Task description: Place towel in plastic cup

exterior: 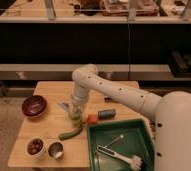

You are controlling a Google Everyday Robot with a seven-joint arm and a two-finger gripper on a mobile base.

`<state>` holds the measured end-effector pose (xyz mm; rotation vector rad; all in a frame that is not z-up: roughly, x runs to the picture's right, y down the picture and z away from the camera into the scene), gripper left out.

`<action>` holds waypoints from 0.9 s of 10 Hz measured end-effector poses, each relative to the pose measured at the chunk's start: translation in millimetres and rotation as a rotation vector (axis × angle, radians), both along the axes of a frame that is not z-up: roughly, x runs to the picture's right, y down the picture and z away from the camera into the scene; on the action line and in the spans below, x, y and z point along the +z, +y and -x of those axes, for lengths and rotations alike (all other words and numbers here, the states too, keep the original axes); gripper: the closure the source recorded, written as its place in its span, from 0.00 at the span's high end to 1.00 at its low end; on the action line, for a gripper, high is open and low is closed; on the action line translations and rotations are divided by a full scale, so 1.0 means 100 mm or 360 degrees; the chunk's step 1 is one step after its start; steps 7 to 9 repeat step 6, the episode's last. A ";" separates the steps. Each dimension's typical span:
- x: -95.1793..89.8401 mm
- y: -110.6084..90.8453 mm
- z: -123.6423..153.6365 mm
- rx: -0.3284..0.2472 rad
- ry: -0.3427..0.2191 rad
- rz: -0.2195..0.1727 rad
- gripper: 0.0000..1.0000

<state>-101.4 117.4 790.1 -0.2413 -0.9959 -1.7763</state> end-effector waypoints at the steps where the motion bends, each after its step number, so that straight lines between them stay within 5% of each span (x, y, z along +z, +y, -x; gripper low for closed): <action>1: 0.00 -0.02 -0.02 0.0001 0.0006 -0.0008 0.80; 6: -0.02 -0.25 -0.40 0.0142 0.0088 -0.0049 0.80; 9: -0.02 -0.25 -0.40 0.0142 0.0088 -0.0049 0.80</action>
